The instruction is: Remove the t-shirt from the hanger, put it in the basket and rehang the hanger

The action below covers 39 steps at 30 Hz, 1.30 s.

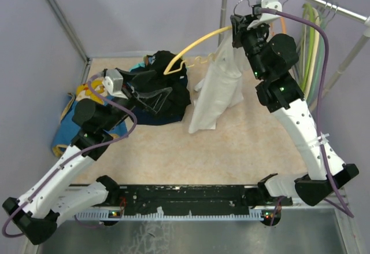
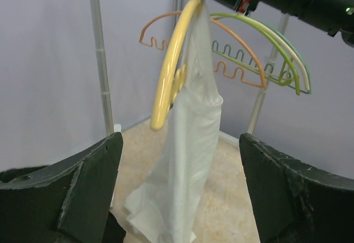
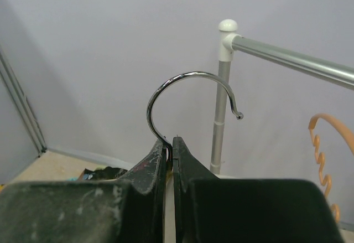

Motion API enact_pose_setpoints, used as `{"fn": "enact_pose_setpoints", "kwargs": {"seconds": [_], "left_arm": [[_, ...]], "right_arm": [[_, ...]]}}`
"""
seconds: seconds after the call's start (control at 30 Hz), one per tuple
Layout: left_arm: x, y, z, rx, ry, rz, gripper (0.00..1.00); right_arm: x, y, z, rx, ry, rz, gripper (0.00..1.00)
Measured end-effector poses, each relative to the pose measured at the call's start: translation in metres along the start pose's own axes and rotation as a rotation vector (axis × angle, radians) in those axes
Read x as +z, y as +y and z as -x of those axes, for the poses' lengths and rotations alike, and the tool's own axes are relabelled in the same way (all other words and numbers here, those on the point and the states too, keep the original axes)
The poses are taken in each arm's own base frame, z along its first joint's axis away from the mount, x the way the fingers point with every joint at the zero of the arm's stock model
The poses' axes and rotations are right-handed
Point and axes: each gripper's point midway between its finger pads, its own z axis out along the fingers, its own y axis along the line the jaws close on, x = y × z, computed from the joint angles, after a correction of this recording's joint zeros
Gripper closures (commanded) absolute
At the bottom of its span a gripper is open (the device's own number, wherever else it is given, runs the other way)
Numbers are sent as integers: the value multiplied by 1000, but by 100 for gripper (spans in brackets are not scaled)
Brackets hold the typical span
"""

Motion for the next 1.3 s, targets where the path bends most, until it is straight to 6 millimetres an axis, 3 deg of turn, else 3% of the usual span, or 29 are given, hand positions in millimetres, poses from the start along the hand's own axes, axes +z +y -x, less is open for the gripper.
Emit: {"fn": "enact_pose_setpoints", "kwargs": {"seconds": [0.23,0.47,0.7,0.83,1.23,1.3], "left_arm": [[36,-3,16,84,14,-60,7],[68,5,-10,111,133,-80,11],[73,12,-31,122,232,-73,22],[72,13,-32,136,249,-74,36],[75,14,-44,147,278,-88,100],[75,13,-45,149,278,-92,100]], "right_arm": [[-1,2,-16,-8,35,11,100],[-3,5,-23,-9,52,26,100],[-3,6,-23,-10,52,30,100],[-3,6,-23,-10,52,33,100],[-4,7,-25,-12,60,37,100],[-4,7,-26,-12,63,37,100]]}}
